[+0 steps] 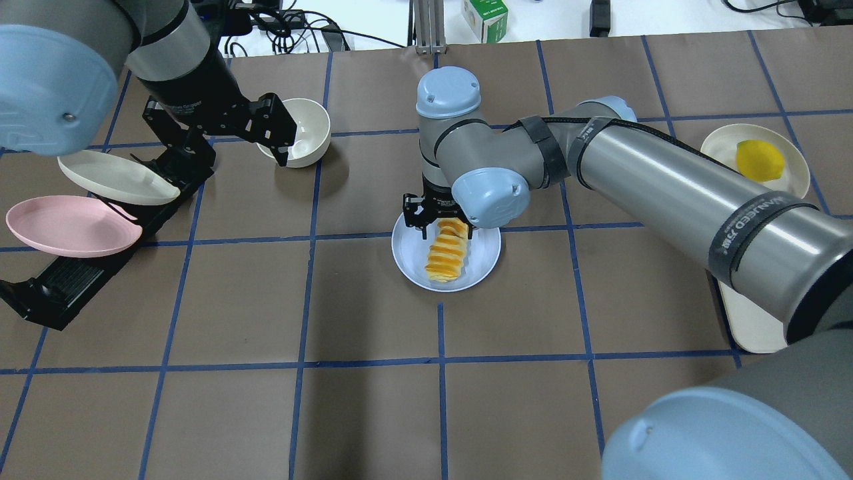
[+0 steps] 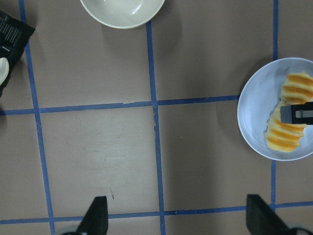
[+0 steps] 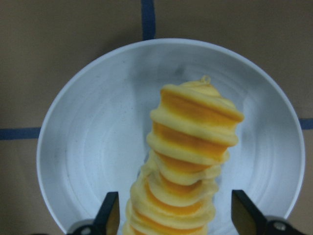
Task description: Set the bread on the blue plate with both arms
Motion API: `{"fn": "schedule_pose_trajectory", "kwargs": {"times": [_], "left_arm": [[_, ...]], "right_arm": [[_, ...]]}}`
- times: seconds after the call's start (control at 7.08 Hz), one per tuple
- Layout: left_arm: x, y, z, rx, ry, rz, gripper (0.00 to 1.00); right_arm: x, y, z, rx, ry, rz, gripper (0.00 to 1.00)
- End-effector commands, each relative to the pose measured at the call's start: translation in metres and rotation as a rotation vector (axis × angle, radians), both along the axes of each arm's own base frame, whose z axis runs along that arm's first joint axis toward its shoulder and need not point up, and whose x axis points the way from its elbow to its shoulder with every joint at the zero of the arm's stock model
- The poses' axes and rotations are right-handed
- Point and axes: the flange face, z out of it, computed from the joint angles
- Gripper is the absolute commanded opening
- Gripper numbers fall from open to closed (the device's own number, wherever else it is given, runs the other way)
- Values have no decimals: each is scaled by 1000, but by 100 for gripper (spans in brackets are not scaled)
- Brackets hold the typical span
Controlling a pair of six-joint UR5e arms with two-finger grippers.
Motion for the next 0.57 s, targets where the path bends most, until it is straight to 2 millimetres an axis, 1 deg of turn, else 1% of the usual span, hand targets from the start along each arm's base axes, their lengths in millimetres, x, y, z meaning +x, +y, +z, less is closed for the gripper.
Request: {"fn": "schedule_pose_trajectory", "kwargs": {"times": [0.0,0.14,0.28,0.42], "left_arm": [[0,3,1,-1,1,0,100],[1,4,1,-3,1,2,100],[1,4,1,-3,1,2,100],[1,4,1,-3,1,2,100]], "right_arm": [[-18,-12,54,-89,-24,-15,100],[-50,-19,84,-123,-29,-65,100],[-81,-19,98,-85,-24,-113,100],[-108,-15,127,-56,-11,-124,100]]}}
